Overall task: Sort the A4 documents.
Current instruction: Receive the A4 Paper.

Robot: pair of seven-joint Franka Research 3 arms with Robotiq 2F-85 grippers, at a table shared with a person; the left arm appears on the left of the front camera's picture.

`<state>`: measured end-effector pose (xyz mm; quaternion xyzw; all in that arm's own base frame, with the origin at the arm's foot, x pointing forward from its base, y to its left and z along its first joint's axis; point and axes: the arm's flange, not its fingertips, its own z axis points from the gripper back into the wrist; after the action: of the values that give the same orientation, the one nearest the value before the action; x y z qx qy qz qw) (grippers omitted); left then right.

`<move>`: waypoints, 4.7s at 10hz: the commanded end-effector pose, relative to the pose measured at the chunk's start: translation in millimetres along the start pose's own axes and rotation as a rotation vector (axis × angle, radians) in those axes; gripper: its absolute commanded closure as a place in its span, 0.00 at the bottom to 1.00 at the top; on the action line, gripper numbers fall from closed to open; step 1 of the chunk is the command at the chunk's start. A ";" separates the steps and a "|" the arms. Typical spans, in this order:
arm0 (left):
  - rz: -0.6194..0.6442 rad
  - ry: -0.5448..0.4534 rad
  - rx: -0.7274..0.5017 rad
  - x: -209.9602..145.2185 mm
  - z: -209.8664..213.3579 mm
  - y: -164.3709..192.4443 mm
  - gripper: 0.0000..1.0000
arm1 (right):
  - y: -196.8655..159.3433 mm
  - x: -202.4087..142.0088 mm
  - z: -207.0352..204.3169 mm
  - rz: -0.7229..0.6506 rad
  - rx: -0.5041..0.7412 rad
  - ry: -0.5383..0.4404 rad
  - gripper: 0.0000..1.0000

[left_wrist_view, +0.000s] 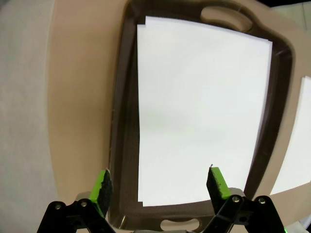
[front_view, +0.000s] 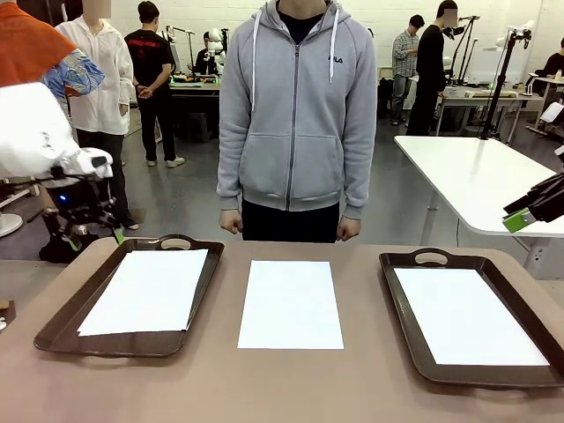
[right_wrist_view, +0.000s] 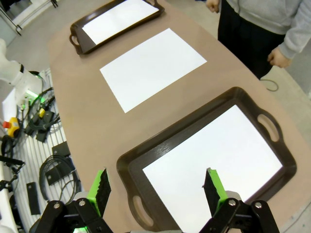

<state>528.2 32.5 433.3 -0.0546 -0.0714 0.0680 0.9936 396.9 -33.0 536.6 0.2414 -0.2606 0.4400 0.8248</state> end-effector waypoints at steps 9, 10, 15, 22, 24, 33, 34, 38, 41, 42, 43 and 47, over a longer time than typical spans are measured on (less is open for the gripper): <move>-0.422 -0.537 -0.519 -139.4 125.4 -57.6 0.00 | -0.1 -0.2 -1.2 0.000 0.004 0.003 0.00; -0.512 -0.531 -0.571 -143.9 129.5 -65.6 0.00 | -0.1 -0.2 -1.2 0.000 0.004 0.003 0.00; -0.682 -0.582 -0.602 -155.0 121.9 -90.1 0.00 | -0.1 -0.2 -1.2 0.000 0.004 0.003 0.00; -1.003 -0.626 -0.327 -169.3 118.9 -107.4 0.00 | -0.1 -0.2 -1.2 0.000 0.004 0.003 0.00; -0.983 -0.618 -0.341 -168.1 118.4 -106.7 0.00 | -0.1 -0.2 -1.2 0.000 0.004 0.003 0.00; -0.963 -0.601 -0.352 -163.1 122.5 -106.7 0.00 | -0.1 -0.2 -1.2 0.000 0.004 0.003 0.00; -0.963 -0.601 -0.352 -163.1 122.5 -106.7 0.00 | -0.1 -0.2 -1.2 0.000 0.004 0.003 0.00; -0.963 -0.601 -0.352 -163.1 122.5 -106.7 0.00 | -0.1 -0.2 -1.2 0.000 0.004 0.003 0.00; -0.963 -0.601 -0.352 -163.1 122.5 -106.7 0.00 | -0.1 -0.2 -1.2 0.000 0.004 0.003 0.00; -0.963 -0.601 -0.352 -163.1 122.5 -106.7 0.00 | -0.1 -0.2 -1.2 0.000 0.004 0.003 0.00; -0.963 -0.601 -0.352 -163.1 122.5 -106.7 0.00 | -0.1 -0.2 -1.2 0.000 0.004 0.003 0.00; -0.963 -0.601 -0.352 -163.1 122.5 -106.7 0.00 | -0.1 -0.2 -1.2 0.000 0.004 0.003 0.00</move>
<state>363.6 -83.9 544.9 -0.1607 -0.3756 -0.3861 0.8271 396.8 -32.6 536.7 0.2414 -0.2605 0.4404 0.8246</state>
